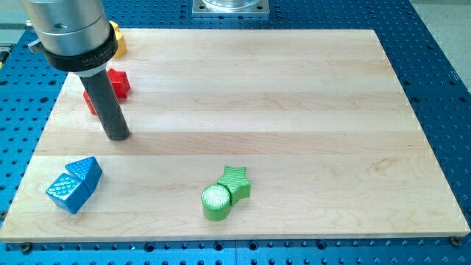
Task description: Place your arm at the top of the triangle
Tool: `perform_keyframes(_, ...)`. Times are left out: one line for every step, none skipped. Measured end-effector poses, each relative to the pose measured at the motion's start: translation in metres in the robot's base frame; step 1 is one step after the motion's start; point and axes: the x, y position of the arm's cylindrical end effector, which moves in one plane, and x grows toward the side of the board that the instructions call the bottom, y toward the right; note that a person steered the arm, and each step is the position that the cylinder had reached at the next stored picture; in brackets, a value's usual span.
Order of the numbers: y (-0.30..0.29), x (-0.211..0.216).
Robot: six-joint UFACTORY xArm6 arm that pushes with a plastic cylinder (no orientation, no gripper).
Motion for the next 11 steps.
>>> perform_keyframes(0.001, 0.0)
perform_keyframes(0.01, 0.0)
perform_keyframes(0.019, 0.0)
perform_keyframes(0.019, 0.0)
perform_keyframes(0.033, -0.011)
perform_keyframes(0.025, -0.02)
perform_keyframes(-0.003, -0.002)
perform_keyframes(-0.016, 0.013)
perform_keyframes(-0.027, 0.013)
perform_keyframes(-0.034, 0.013)
perform_keyframes(-0.034, 0.018)
